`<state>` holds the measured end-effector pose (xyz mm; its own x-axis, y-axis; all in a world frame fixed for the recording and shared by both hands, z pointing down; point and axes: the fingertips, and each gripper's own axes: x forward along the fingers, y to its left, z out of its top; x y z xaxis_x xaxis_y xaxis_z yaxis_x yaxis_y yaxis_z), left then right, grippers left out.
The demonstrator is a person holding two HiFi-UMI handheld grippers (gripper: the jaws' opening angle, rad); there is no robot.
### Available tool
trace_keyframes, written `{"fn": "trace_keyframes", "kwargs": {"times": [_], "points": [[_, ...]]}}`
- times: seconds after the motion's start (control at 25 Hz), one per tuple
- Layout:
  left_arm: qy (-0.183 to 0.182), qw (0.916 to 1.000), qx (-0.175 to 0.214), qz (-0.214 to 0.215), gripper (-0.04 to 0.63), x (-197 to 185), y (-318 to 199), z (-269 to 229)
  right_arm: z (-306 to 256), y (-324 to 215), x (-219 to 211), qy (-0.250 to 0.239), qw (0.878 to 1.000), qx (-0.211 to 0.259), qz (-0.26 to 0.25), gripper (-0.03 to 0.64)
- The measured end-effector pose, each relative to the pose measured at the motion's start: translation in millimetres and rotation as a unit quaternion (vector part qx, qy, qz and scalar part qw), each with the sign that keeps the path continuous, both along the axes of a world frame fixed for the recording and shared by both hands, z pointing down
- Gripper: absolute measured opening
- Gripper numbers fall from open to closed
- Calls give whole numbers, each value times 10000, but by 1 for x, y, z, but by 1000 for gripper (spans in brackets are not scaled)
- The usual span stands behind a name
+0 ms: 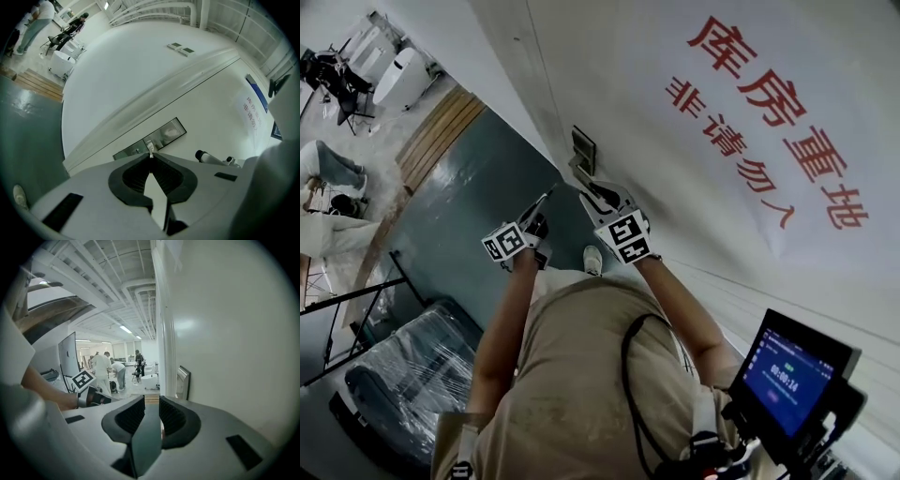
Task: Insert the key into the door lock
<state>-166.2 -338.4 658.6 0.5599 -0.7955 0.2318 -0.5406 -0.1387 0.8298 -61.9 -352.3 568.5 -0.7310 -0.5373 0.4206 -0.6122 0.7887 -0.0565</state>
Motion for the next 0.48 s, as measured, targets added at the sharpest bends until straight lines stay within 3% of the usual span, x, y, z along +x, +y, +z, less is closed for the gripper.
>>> {"fn": "trace_keyframes", "kwargs": {"times": [0.48], "points": [[127,9993,-236,241,34,5,-15,19,5,-14,10,82,9996,-6,272,104]]}}
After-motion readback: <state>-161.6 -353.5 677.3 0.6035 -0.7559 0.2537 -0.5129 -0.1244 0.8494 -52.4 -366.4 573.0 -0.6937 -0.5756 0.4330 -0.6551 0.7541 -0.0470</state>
